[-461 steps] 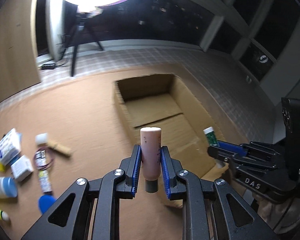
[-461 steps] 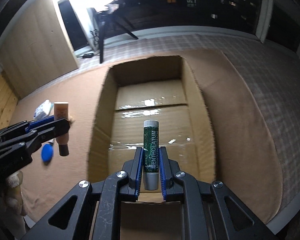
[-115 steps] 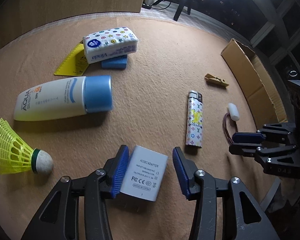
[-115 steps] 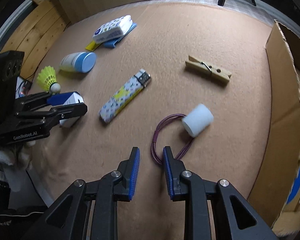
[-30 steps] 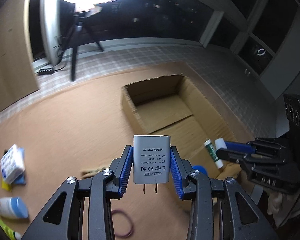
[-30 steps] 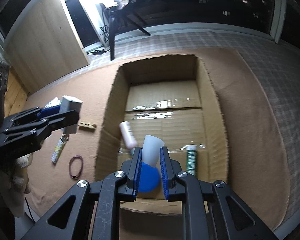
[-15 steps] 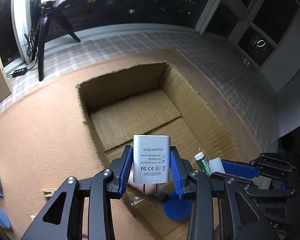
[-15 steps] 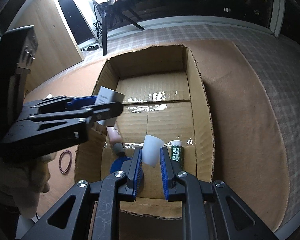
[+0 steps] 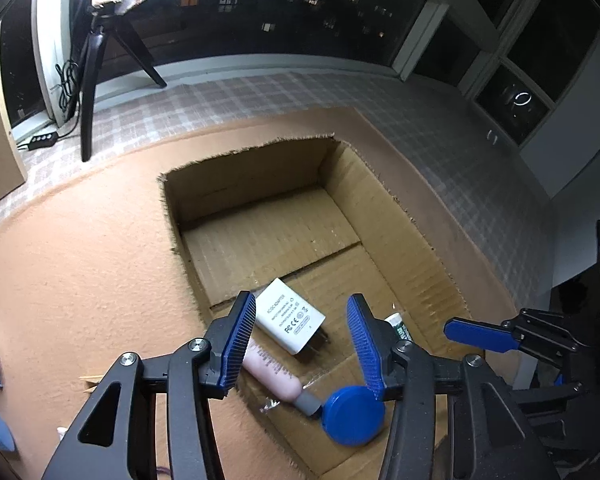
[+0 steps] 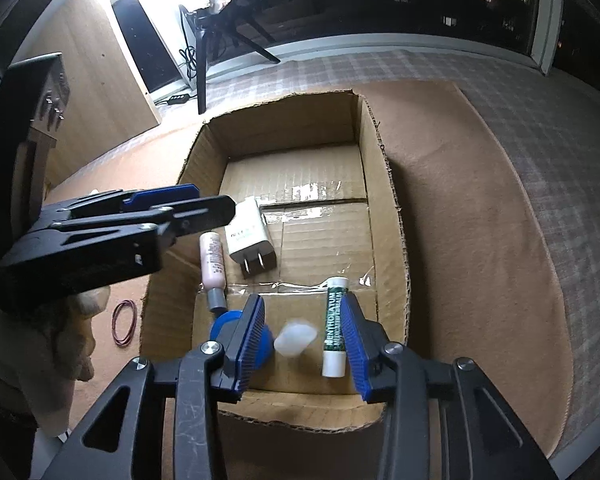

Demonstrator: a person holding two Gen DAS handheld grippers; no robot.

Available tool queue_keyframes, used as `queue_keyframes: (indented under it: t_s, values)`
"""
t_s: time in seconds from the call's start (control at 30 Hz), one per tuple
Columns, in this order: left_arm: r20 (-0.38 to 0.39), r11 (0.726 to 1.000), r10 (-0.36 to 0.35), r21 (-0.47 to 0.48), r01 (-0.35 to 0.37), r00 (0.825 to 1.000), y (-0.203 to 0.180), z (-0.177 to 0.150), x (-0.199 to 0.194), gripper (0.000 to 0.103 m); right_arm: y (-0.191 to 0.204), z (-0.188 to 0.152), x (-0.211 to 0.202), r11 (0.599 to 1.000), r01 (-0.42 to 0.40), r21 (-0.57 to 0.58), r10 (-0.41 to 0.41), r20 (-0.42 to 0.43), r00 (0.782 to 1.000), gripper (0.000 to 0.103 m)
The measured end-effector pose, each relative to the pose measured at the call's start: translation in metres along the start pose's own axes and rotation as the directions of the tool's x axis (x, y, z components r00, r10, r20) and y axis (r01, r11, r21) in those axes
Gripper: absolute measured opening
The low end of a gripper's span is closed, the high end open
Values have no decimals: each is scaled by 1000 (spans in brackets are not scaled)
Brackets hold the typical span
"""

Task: Organize objects
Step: 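Carry the cap and charger into the box and open both tools, then grasp the purple cable loop with right tool while left tool grasps patterned lighter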

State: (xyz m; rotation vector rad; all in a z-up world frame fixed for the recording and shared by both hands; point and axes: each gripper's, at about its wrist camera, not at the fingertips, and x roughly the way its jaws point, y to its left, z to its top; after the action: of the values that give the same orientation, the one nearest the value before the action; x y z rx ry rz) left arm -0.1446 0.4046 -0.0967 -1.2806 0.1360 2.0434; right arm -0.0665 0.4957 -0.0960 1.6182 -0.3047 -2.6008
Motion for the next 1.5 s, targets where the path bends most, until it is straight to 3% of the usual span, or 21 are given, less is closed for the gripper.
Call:
queue_keyframes:
  t_s: [0.23, 0.5, 0.77, 1.03, 1.5]
  values:
    - [47, 1000, 25, -20, -24, 999, 23, -9, -40, 51, 10, -1, -4, 999, -35, 10, 35, 9, 999, 36]
    - [77, 988, 85, -134, -74, 993, 90, -39, -91, 51, 47, 3, -9, 995, -87, -39, 88, 22, 996, 37]
    - [30, 967, 157, -209, -147, 987, 149, -89, -112, 51, 102, 4, 0, 983, -142, -120, 142, -10, 990, 39]
    - [-40, 959, 191, -207, -196, 981, 172, -126, -109, 51, 157, -10, 19, 963, -191, -191, 180, -77, 981, 39]
    - [-120, 965, 207, -138, -223, 971, 176, -149, -81, 51, 189, -33, 80, 981, -72, -180, 33, -211, 977, 37]
